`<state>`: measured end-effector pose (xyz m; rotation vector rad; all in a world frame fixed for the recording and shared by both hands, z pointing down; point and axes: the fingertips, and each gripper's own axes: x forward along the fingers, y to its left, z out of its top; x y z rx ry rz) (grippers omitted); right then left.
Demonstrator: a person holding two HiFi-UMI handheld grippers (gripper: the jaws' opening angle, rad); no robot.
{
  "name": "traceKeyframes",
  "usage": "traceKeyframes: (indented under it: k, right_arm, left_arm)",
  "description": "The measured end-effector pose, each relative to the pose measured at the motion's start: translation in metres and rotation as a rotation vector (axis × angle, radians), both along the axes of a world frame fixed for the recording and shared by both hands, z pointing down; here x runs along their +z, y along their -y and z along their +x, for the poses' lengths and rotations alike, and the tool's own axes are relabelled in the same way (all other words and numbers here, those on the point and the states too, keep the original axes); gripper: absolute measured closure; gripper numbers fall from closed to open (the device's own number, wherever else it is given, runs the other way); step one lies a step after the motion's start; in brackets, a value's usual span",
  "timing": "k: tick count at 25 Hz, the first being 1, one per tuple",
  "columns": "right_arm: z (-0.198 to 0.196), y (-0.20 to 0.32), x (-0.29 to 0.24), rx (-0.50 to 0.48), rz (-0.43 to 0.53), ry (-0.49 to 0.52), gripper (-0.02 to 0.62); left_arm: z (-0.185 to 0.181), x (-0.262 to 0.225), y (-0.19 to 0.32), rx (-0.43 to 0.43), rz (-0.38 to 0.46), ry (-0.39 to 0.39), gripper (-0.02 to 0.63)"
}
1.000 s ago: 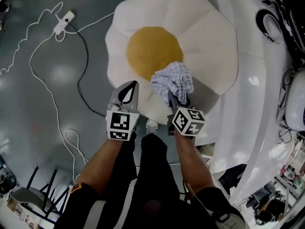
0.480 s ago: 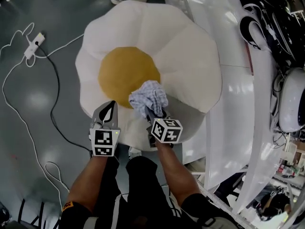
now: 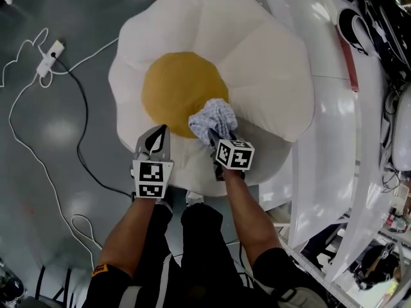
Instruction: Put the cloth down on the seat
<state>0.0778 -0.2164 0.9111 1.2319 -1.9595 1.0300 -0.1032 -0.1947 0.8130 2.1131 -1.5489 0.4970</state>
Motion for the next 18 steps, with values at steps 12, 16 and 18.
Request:
traceKeyframes:
  k: [12,16,18]
  right_arm:
    - [0.038,-0.006,-0.041,0.041,-0.041,-0.082,0.389]
    - [0.033,-0.020,-0.093,0.032,0.013,-0.057,0.432]
    - [0.028,-0.027,-0.121,0.026,0.036,-0.037,0.456]
  left_arm:
    - [0.017,-0.047,-0.013,-0.010,-0.022,-0.031,0.607]
    - [0.026,-0.083,-0.023,-0.022,-0.041,-0.050,0.607]
    - [0.029,-0.105,-0.026,-0.033,-0.041,-0.052,0.607]
